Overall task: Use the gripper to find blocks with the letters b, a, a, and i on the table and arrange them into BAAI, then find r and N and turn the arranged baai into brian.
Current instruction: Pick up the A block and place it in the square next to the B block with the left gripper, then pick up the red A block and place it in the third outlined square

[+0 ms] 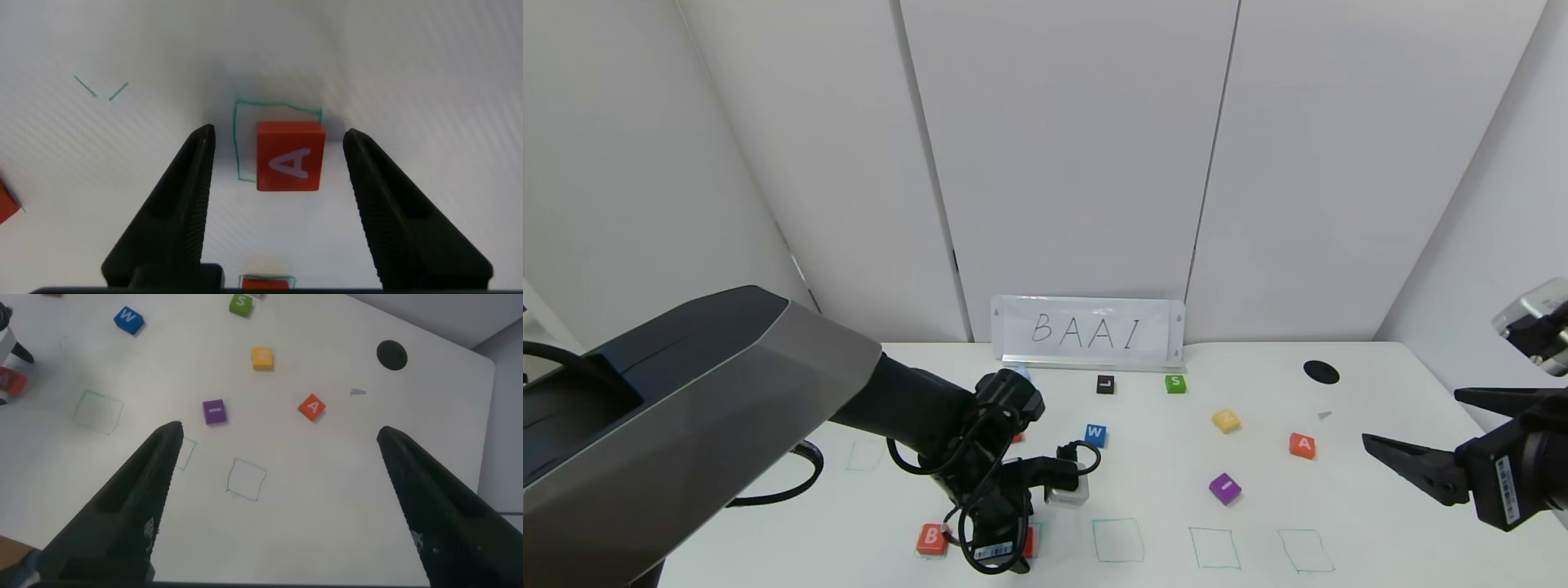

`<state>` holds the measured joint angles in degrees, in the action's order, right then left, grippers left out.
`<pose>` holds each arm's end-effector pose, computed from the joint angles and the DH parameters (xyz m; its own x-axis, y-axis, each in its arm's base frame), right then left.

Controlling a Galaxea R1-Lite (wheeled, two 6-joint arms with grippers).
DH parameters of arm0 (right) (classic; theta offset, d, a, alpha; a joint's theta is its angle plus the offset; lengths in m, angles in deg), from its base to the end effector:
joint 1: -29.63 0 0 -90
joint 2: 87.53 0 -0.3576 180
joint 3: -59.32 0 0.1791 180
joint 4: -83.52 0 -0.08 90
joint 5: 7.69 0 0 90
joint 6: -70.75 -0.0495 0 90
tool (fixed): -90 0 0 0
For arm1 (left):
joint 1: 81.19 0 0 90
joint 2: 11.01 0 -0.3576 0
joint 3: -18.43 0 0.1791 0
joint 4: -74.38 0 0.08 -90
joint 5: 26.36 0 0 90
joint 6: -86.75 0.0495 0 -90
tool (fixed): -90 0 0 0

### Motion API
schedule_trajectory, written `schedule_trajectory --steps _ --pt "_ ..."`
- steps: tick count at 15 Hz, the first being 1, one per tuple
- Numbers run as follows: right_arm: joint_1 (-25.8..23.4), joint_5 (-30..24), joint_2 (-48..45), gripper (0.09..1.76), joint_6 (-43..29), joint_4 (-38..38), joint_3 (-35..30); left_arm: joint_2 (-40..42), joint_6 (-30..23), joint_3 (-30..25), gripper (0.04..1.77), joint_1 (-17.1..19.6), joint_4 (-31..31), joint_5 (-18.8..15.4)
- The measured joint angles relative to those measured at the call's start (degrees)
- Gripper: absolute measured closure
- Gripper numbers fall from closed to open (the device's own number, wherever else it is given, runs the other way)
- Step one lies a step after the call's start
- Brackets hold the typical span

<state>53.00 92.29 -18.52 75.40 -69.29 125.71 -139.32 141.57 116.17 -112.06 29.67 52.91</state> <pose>0.1526 0.0566 0.2617 0.8532 0.1799 -0.4896 -0.2888 0.9446 -0.1562 0.3460 -0.2175 0.0651 0.1188 -0.2879 -0.9503 0.9924 0.0663 0.1039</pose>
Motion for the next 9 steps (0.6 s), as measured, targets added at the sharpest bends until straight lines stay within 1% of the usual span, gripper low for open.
schedule_trajectory --steps 3,4,5,6,7,8,9 --pt "0.1 0.0 -0.1 0.14 0.0 0.0 0.0 1.5 -0.4 0.1 0.48 0.0 0.0 -0.1" --pt "0.1 0.0 -0.2 0.14 0.0 0.0 0.0 2.4 -1.1 0.2 0.43 0.0 -0.1 -0.1" --pt "0.1 0.0 -0.2 0.14 0.0 0.0 0.0 3.3 -2.9 0.0 0.39 0.0 -0.1 -0.5" --pt "0.1 0.0 -0.3 0.14 0.0 0.0 0.0 4.2 -6.2 0.0 0.36 -0.1 -0.2 -1.4" --pt "0.1 0.0 -0.4 0.14 0.0 0.0 0.0 5.0 -10.9 0.2 0.32 -0.4 -0.1 -2.1" --pt "0.2 0.0 -0.5 0.14 0.0 0.0 0.0 5.7 -16.1 0.9 0.30 -0.7 -0.2 -2.5" --pt "0.4 -0.1 -0.6 0.14 -0.1 0.0 0.0 6.3 -22.6 1.8 0.27 -1.2 -0.2 -2.6"
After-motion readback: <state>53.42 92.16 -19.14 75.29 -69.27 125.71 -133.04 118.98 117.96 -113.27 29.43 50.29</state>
